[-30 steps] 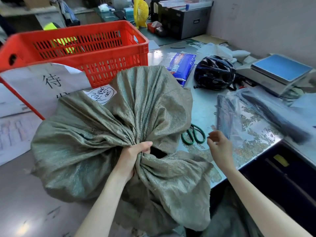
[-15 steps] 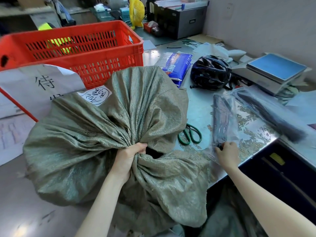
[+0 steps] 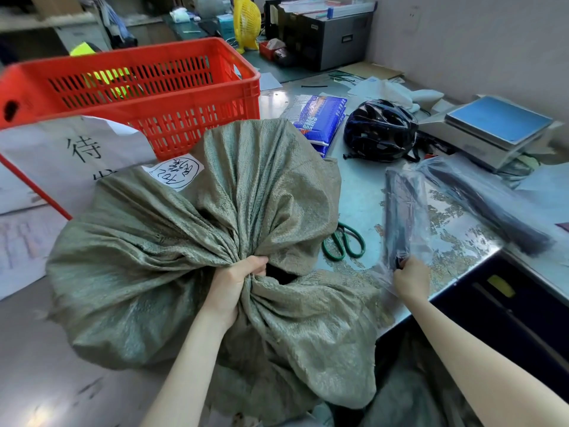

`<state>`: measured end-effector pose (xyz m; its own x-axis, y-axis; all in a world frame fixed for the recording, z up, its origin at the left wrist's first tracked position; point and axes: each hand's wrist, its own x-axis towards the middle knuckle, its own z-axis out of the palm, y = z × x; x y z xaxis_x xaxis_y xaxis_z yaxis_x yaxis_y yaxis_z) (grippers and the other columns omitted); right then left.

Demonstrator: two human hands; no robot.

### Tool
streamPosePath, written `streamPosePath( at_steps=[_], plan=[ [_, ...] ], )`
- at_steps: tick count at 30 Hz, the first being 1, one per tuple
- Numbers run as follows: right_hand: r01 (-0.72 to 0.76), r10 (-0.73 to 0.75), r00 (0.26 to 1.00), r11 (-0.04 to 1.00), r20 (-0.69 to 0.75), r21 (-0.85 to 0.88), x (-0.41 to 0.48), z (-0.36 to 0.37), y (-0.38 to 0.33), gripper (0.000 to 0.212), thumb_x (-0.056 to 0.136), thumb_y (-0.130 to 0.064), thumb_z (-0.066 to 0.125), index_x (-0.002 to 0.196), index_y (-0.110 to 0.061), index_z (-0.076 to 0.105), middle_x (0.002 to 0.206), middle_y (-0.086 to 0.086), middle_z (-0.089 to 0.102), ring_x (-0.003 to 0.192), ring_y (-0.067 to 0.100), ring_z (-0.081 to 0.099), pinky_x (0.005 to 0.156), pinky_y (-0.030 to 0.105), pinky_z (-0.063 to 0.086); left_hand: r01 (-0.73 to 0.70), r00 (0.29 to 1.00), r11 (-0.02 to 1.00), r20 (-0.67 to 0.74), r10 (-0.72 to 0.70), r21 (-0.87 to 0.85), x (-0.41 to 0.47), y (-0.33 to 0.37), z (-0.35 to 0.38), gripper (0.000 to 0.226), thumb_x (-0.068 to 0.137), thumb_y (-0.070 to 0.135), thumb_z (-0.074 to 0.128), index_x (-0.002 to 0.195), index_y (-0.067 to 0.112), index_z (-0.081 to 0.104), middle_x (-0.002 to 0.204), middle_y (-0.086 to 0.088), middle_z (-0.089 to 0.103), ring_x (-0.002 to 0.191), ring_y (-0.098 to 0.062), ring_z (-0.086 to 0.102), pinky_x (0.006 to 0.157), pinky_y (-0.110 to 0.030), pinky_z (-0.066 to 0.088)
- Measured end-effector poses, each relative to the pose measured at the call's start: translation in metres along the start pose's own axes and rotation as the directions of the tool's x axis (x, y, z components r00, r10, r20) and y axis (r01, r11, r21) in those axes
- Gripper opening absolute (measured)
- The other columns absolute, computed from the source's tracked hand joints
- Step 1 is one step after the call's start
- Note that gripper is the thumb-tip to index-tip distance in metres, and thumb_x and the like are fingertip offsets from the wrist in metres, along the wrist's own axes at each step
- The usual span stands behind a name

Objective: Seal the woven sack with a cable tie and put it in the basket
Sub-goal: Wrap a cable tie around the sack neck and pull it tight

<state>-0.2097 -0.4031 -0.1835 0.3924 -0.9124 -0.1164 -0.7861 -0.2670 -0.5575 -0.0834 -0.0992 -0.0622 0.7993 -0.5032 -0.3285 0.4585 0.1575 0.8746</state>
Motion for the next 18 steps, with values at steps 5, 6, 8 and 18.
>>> streamPosePath(
  at_steps=[5, 6, 8, 18],
  plan=[
    [0.009, -0.008, 1.0, 1.0, 0.026, -0.021, -0.003, 0.0, 0.0, 0.029, 0.076, 0.011, 0.049, 0.061, -0.009, 0.035, 0.057, 0.008, 0.038, 0.05, 0.019, 0.035, 0.045, 0.028, 0.023, 0.01, 1.0, 1.0, -0.011, -0.01, -0.014, -0.003, 0.002, 0.003, 0.042, 0.086, 0.0, 0.054, 0.049, 0.012, 0.071, 0.053, 0.001, 0.065, 0.048, -0.008, 0.062, 0.05, -0.015, 0.05],
    [0.002, -0.002, 1.0, 1.0, 0.03, -0.01, -0.005, 0.0, 0.0, 0.021, 0.078, 0.009, 0.049, 0.069, -0.008, 0.039, 0.063, 0.01, 0.041, 0.055, 0.022, 0.04, 0.047, 0.029, 0.026, 0.011, 1.0, 1.0, -0.01, -0.011, -0.018, -0.003, 0.001, 0.004, 0.044, 0.086, 0.0, 0.054, 0.047, 0.012, 0.069, 0.051, 0.002, 0.063, 0.046, -0.008, 0.06, 0.048, -0.014, 0.049],
    [-0.006, 0.005, 1.0, 0.999, 0.029, 0.04, -0.011, 0.001, 0.001, 0.013, 0.082, 0.004, 0.048, 0.091, -0.003, 0.042, 0.079, 0.016, 0.048, 0.07, 0.03, 0.049, 0.05, 0.032, 0.03, 0.013, 1.0, 1.0, 0.002, -0.013, -0.025, -0.006, 0.003, 0.006, 0.039, 0.083, 0.003, 0.058, 0.046, 0.013, 0.065, 0.047, 0.004, 0.057, 0.043, -0.008, 0.056, 0.046, -0.014, 0.045],
    [0.178, -0.181, 0.983, 0.938, -0.016, 0.298, -0.032, -0.038, -0.025, 0.03, 0.09, 0.003, 0.042, 0.089, 0.001, 0.072, 0.079, 0.014, 0.069, 0.07, 0.03, 0.06, 0.067, 0.035, 0.048, 0.019, 1.0, 0.999, -0.02, -0.018, 0.028, -0.002, 0.001, -0.001, 0.018, 0.066, 0.017, 0.066, 0.049, 0.02, 0.06, 0.052, 0.006, 0.055, 0.05, -0.008, 0.055, 0.057, -0.022, 0.046]
  ],
)
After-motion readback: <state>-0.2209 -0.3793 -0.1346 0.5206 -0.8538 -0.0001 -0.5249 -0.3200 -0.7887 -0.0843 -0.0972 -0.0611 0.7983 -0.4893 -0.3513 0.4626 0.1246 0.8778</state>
